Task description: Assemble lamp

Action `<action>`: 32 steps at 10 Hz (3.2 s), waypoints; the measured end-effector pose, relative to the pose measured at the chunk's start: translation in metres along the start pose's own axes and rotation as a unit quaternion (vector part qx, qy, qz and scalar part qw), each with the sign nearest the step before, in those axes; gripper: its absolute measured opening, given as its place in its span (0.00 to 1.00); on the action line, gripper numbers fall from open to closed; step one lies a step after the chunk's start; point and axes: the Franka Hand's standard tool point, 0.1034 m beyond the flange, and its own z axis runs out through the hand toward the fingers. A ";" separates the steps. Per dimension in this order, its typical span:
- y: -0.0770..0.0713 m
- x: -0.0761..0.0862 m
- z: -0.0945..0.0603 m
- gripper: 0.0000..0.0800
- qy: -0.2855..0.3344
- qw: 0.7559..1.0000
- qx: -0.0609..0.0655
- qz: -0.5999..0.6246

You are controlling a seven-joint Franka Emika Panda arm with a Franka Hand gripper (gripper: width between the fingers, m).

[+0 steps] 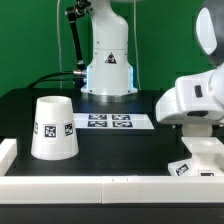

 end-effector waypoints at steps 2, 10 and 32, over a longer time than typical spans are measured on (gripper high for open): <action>0.001 0.003 0.002 0.87 0.005 1.000 0.001 0.001; 0.004 0.009 0.001 0.72 0.012 1.000 0.005 0.003; 0.081 -0.011 -0.144 0.72 0.515 0.852 -0.020 -0.090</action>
Offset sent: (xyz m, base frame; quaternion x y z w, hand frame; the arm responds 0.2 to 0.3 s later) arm 0.0037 0.0001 -0.0102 -0.0033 0.0162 0.0032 0.9999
